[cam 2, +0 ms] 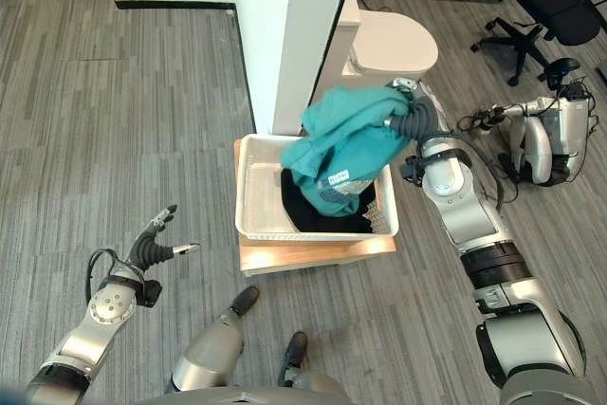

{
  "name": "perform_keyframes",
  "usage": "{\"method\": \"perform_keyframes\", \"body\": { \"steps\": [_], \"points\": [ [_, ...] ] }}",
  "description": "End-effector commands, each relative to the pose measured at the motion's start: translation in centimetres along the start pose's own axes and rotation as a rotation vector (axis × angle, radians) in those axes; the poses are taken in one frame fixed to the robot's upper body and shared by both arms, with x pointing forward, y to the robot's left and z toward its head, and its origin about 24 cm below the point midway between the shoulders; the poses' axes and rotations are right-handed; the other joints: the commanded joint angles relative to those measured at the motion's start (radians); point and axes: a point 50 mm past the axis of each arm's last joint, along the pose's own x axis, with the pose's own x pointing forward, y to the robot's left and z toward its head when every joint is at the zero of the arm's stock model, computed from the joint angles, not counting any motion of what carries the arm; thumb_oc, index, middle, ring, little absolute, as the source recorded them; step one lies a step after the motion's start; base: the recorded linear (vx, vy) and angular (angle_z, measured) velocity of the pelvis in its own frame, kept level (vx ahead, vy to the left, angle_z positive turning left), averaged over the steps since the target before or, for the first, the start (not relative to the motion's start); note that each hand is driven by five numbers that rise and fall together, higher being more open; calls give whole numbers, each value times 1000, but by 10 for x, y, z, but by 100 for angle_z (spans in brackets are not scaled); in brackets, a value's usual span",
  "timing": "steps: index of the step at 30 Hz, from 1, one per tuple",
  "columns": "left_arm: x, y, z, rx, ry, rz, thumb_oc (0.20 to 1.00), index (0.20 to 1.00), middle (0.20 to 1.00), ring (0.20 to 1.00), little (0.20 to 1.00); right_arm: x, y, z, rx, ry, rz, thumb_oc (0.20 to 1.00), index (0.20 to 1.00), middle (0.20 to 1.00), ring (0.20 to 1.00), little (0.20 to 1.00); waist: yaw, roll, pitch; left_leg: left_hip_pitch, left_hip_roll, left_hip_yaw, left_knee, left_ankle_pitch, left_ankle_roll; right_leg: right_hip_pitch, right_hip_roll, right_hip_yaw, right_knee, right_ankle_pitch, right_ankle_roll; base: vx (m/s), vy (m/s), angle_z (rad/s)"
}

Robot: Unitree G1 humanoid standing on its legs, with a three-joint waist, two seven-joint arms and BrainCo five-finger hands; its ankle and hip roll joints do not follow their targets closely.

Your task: Pick up bed clothes into laundry basket.

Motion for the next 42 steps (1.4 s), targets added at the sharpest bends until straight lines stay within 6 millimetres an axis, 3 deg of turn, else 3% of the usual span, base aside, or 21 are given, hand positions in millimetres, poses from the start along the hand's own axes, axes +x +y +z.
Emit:
{"method": "perform_keyframes", "body": {
  "steps": [1,8,13,17,18,19,23,25,26,27,28,29,31,33,35,38,40,41,42],
  "points": [
    [-4,-6,1,-47,-19,-29,1000,1000,1000,1000,1000,17,-42,18,-66,-74,-181,1000,1000,1000,1000,1000,-17,37,-80,34,55,86,-44,-14,-17,40,-8,20,114,-152,46,-4,35,-6],
    [0,-12,16,-66,-84,-41,1000,1000,1000,1000,1000,6,-68,8,-27,-60,-349,1000,1000,1000,1000,1000,-55,45,-109,67,55,107,-45,-31,-10,58,-13,31,116,-151,47,17,40,-9],
    [6,-10,29,-119,-126,-10,1000,1000,1000,1000,1000,-23,-72,-6,51,-47,-408,1000,1000,1000,1000,1000,-101,60,-135,97,56,130,-47,-44,-4,73,-21,43,109,-144,50,-3,38,-20],
    [6,-6,43,-143,-190,4,1000,1000,1000,1000,1000,-74,-45,-29,178,10,-351,1000,1000,1000,1000,1000,-157,92,-149,112,61,155,-45,-42,2,69,-24,65,115,-133,54,-21,49,-19],
    [6,-6,42,-141,-188,1,1000,1000,1000,1000,1000,-76,-45,-29,178,14,-350,1000,1000,1000,1000,1000,-154,91,-151,113,61,155,-45,-43,2,69,-24,66,115,-133,54,15,29,-38],
    [3,-6,46,-138,-208,9,1000,1000,1000,1000,1000,-98,-28,-39,231,65,-313,1000,1000,1000,1000,1000,-179,105,-160,124,65,171,-46,-50,4,65,-26,79,120,-132,54,9,31,-45],
    [-2,-5,47,-147,-219,17,1000,1000,1000,1000,1000,-120,0,-47,242,123,-196,1000,1000,1000,1000,1000,-209,123,-152,139,77,201,-39,-54,11,39,6,118,167,-143,32,-44,19,-38],
    [-3,-4,47,-140,-218,25,1000,1000,1000,1000,1000,-122,4,-45,242,116,-178,1000,1000,1000,1000,1000,-212,129,-145,144,85,207,-39,-53,12,20,32,118,208,-147,28,-101,21,-46],
    [-6,1,46,-137,-220,63,1000,1000,1000,1000,1000,-124,9,-39,231,86,-133,1000,1000,1000,1000,1000,-239,155,-115,157,106,206,-40,-49,13,-43,108,131,320,-144,57,-102,46,-23],
    [-6,3,45,-140,-217,79,1000,1000,1000,1000,1000,-124,9,-36,228,69,-124,1000,1000,1000,1000,1000,-252,165,-105,159,108,205,-41,-55,14,-78,139,150,394,-172,77,-100,54,-4],
    [-7,5,43,-142,-211,91,1000,1000,1000,1000,1000,-128,7,-34,220,58,-126,1000,1000,1000,1000,1000,-273,169,-98,145,101,195,-37,-41,13,-89,180,197,417,-190,94,15,34,-3],
    [-7,5,42,-144,-207,95,1000,1000,1000,1000,1000,-132,6,-33,219,53,-127,1000,1000,1000,1000,1000,-294,174,-96,130,92,180,-33,-28,12,-83,213,263,415,-214,84,22,26,13],
    [-6,3,36,-146,-180,94,1000,1000,1000,1000,1000,-142,1,-31,211,45,-136,1000,1000,1000,1000,1000,-341,181,-89,81,74,137,-14,2,-5,-59,256,439,381,-236,29,6,-1,104],
    [-6,6,33,-144,-178,99,1000,1000,1000,1000,1000,-143,-1,-22,205,-7,-112,1000,1000,1000,1000,1000,-336,189,-82,22,78,165,14,8,-32,-11,224,476,280,-209,-21,-113,-102,170],
    [-14,8,27,-145,-165,113,1000,1000,1000,1000,1000,-141,-3,-8,170,-97,-78,1000,1000,1000,1000,1000,-297,195,-86,9,94,186,10,12,-60,61,172,427,182,-188,-40,-99,-237,50],
    [-24,12,21,-183,-150,153,1000,1000,1000,1000,1000,-133,-7,13,139,-216,-79,1000,1000,1000,1000,1000,-267,219,-96,-22,118,165,-17,45,-95,103,162,382,120,-194,-46,-134,-193,162],
    [-27,12,19,-220,-142,175,1000,1000,1000,1000,1000,-126,-8,22,141,-266,-91,1000,1000,1000,1000,1000,-264,231,-79,-54,118,173,-1,36,-107,96,155,366,117,-198,-56,-249,-105,136],
    [-27,8,20,-246,-140,176,1000,1000,1000,1000,1000,-124,-9,27,144,-289,-98,1000,1000,1000,1000,1000,-280,222,-72,-64,108,222,25,-2,-98,96,148,365,130,-214,-59,-205,-38,91],
    [-26,9,20,-246,-141,177,1000,1000,1000,1000,1000,-123,-9,27,144,-291,-98,1000,1000,1000,1000,1000,-281,225,-70,-70,110,221,31,0,-98,93,150,366,129,-209,-58,-245,-28,116]
  ]
}}
